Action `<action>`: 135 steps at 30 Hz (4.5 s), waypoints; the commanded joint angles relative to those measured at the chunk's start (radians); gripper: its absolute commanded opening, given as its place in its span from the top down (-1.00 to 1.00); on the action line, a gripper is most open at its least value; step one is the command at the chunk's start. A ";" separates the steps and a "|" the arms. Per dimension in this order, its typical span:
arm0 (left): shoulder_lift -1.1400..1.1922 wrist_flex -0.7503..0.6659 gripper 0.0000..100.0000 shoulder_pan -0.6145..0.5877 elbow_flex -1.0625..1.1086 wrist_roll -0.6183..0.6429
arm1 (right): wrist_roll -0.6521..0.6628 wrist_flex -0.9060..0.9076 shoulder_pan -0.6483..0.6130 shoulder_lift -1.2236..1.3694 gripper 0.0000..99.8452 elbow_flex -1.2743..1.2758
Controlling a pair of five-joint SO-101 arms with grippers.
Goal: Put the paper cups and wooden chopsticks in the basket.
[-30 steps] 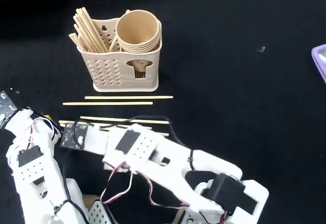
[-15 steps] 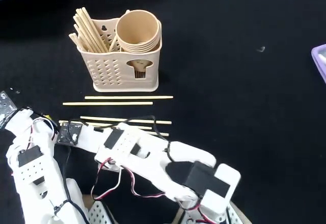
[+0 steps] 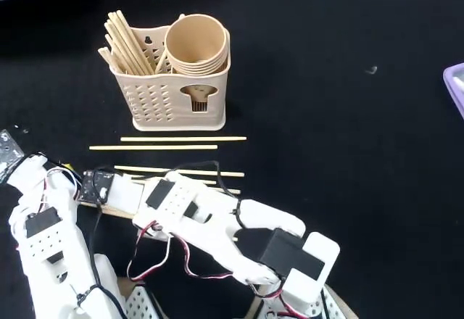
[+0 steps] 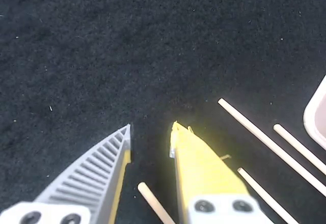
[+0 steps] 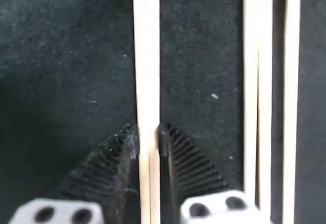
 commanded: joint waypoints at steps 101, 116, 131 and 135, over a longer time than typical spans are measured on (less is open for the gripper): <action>-0.018 -0.020 0.73 0.010 -0.013 -0.002 | -0.207 -0.339 0.293 -0.567 0.53 0.410; -0.018 -0.020 0.73 0.010 -0.013 -0.002 | 0.150 -0.138 0.192 -0.119 0.63 0.150; -0.018 -0.017 0.73 0.008 -0.016 -0.002 | 0.167 -0.072 0.252 -0.186 0.65 0.107; -0.018 -0.018 0.73 0.010 -0.016 -0.002 | 0.167 -0.104 0.269 -0.170 0.65 0.113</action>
